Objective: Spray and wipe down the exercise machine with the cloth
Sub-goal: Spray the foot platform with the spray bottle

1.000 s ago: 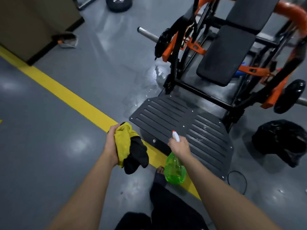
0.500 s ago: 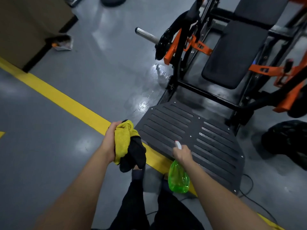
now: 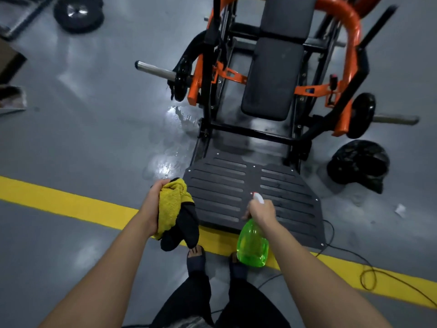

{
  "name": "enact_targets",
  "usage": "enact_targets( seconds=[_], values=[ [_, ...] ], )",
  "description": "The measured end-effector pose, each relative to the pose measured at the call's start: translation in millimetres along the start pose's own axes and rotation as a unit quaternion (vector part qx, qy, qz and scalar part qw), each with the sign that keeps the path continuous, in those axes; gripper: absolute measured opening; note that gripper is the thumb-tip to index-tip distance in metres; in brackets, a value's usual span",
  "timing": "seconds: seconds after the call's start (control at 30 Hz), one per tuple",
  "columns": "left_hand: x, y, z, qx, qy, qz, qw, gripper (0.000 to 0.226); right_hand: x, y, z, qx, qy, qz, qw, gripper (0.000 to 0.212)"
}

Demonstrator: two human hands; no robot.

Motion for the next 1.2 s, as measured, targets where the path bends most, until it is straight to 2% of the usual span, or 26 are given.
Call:
enact_targets(
  seconds=[0.13,0.23,0.33,0.4,0.6,0.73,0.83,1.0,1.2],
  values=[
    [5,-14,-6,0.029,0.023,0.002,0.999,0.053,0,-26,2,0.062,-0.033,-0.047,0.996,0.053],
    [6,-15,-16,0.037,0.031,0.005,0.999,0.055,-5,-38,34,0.089,-0.102,-0.044,0.99,0.053],
    [9,-9,-38,0.062,0.039,0.005,0.997,0.049,-4,-59,73,0.088,-0.137,-0.061,0.985,0.048],
    [10,-2,-55,0.081,0.039,0.002,0.996,0.045,-4,-71,100,0.072,-0.146,-0.066,0.984,0.054],
    [6,35,-128,0.124,0.019,-0.012,0.992,0.043,9,-114,179,0.066,-0.113,-0.072,0.989,0.063],
    [-7,74,-183,0.125,0.026,-0.03,0.991,0.048,38,-158,220,0.036,-0.067,-0.068,0.995,0.056],
    [-19,117,-219,0.133,0.031,-0.006,0.991,0.05,39,-178,252,-0.022,-0.042,-0.037,0.998,0.034],
    [-42,173,-247,0.139,0.035,0.012,0.99,0.046,30,-203,285,-0.074,-0.037,-0.006,0.997,0.026],
    [-61,196,-241,0.148,0.036,0.0,0.988,0.046,18,-222,283,-0.109,-0.019,0.011,0.994,0.02]
  ],
)
Point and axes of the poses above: each hand's wrist, its own x-axis towards the middle knuckle, its own z-axis out of the back of the hand, y = z × x, the point moved 9 cm from there along x, towards the middle knuckle, and after that the axes turned 1 degree about x, right-handed, at the moved point
